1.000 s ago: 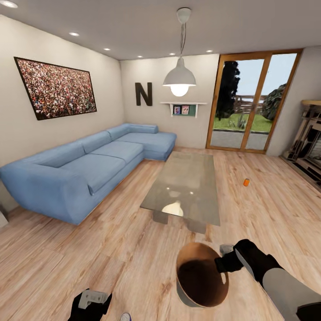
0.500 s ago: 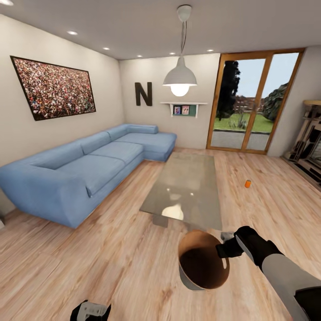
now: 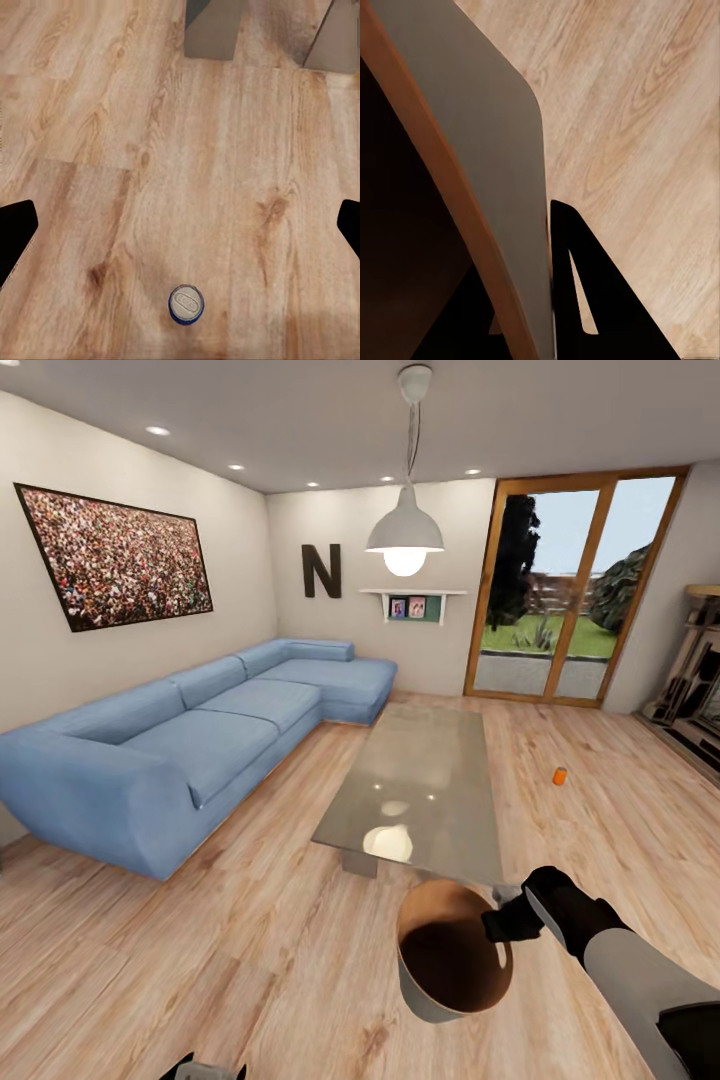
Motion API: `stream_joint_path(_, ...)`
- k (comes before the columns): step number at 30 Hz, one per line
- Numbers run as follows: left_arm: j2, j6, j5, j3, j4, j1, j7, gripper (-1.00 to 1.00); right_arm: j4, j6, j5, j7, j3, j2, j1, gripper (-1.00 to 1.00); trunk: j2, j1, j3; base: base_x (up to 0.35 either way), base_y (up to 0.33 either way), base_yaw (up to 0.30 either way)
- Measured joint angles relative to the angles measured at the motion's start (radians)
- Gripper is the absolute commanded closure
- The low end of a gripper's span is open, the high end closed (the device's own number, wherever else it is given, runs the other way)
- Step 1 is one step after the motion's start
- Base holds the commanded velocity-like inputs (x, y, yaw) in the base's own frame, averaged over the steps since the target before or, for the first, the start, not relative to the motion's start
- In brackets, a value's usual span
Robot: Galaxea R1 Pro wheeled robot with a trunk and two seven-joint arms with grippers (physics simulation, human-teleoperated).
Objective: Put the three can of soda from the living room inside the tash can in the kitchen.
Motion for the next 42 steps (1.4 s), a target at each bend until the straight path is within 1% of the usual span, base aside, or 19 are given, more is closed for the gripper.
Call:
stream_joint_path(4, -0.003, -0.046, 0.000, 0.001, 0.065, -0.024, 0.016, -1.00, 0.000, 0.008, 0.000, 0.000, 0.000, 0.000, 0.000, 1.00, 0.000, 0.000, 0.000, 0.003, 0.000, 0.000)
stream_joint_path(6, -0.003, -0.050, 0.000, 0.001, 0.077, -0.030, 0.025, -1.00, 0.000, 0.009, -0.001, 0.000, 0.000, 0.000, 0.000, 1.00, 0.000, 0.000, 0.000, 0.001, 0.000, 0.000)
stream_joint_path(8, -0.003, -0.055, 0.000, 0.000, 0.091, -0.037, 0.034, -1.00, 0.000, 0.011, -0.003, 0.000, -0.001, 0.000, 0.000, 1.00, -0.014, 0.008, -0.006, 0.000, 0.000, 0.000)
stream_joint_path(11, -0.003, -0.057, -0.001, 0.000, 0.101, -0.042, 0.039, -1.00, 0.000, 0.015, -0.002, 0.001, -0.001, -0.001, 0.000, 1.00, -0.035, 0.019, -0.016, 0.000, 0.000, 0.000)
stream_joint_path(13, -0.003, -0.059, -0.002, 0.000, 0.107, -0.044, 0.042, -1.00, 0.000, 0.060, -0.007, 0.004, 0.001, -0.004, 0.000, 1.00, -0.049, 0.027, -0.024, 0.000, 0.000, 0.000)
stream_joint_path(17, -0.003, -0.060, -0.003, -0.001, 0.109, -0.045, 0.043, -1.00, -0.002, 0.090, 0.004, 0.004, -0.002, -0.009, -0.002, 1.00, -0.077, 0.042, -0.041, 0.000, 0.000, 0.000)
stream_joint_path(20, -0.004, -0.060, -0.004, -0.001, 0.109, -0.045, 0.043, -1.00, -0.002, 0.106, -0.002, 0.005, -0.003, -0.010, -0.008, 1.00, -0.098, 0.054, -0.054, 0.000, 0.000, 0.000)
stream_joint_path(23, -0.013, -0.061, -0.004, -0.002, 0.111, -0.046, 0.043, -1.00, -0.002, 0.132, -0.003, 0.005, -0.004, -0.012, -0.016, 1.00, -0.119, 0.065, -0.068, 0.000, 0.000, 0.000)
stream_joint_path(25, -0.027, -0.062, -0.004, -0.007, 0.136, -0.053, 0.043, -1.00, -0.002, 0.144, 0.003, 0.004, -0.004, -0.013, -0.023, 1.00, -0.133, 0.073, -0.077, 0.000, 0.000, 0.000)
stream_joint_path(26, -0.030, -0.062, -0.005, -0.009, 0.148, -0.059, 0.043, -1.00, -0.002, 0.146, 0.005, 0.004, -0.004, -0.014, -0.024, 1.00, -0.140, 0.077, -0.082, 0.000, 0.000, 0.000)
stream_joint_path(27, -0.037, -0.062, -0.021, -0.020, 0.186, -0.078, 0.045, -1.00, -0.002, 0.150, 0.004, 0.004, -0.004, -0.014, -0.026, 1.00, -0.147, 0.080, -0.087, 0.000, 0.000, 0.000)
stream_joint_path(32, -0.044, -0.083, -0.063, -0.033, 0.227, -0.095, 0.068, -1.00, -0.002, 0.154, 0.000, 0.005, -0.005, -0.014, -0.028, 1.00, -0.182, 0.100, -0.110, 0.000, 0.000, 0.000)
stream_joint_path(37, -0.045, -0.094, -0.076, -0.036, 0.237, -0.100, 0.083, -1.00, -0.002, 0.154, 0.002, 0.005, -0.004, -0.013, -0.029, 1.00, -0.217, 0.119, -0.134, 0.000, 0.000, 0.000)
stream_joint_path(42, -0.043, -0.096, -0.074, -0.034, 0.236, -0.102, 0.086, -1.00, -0.002, 0.153, 0.002, 0.005, -0.004, -0.012, -0.029, 1.00, -0.252, 0.138, -0.157, 0.000, 0.000, 0.000)
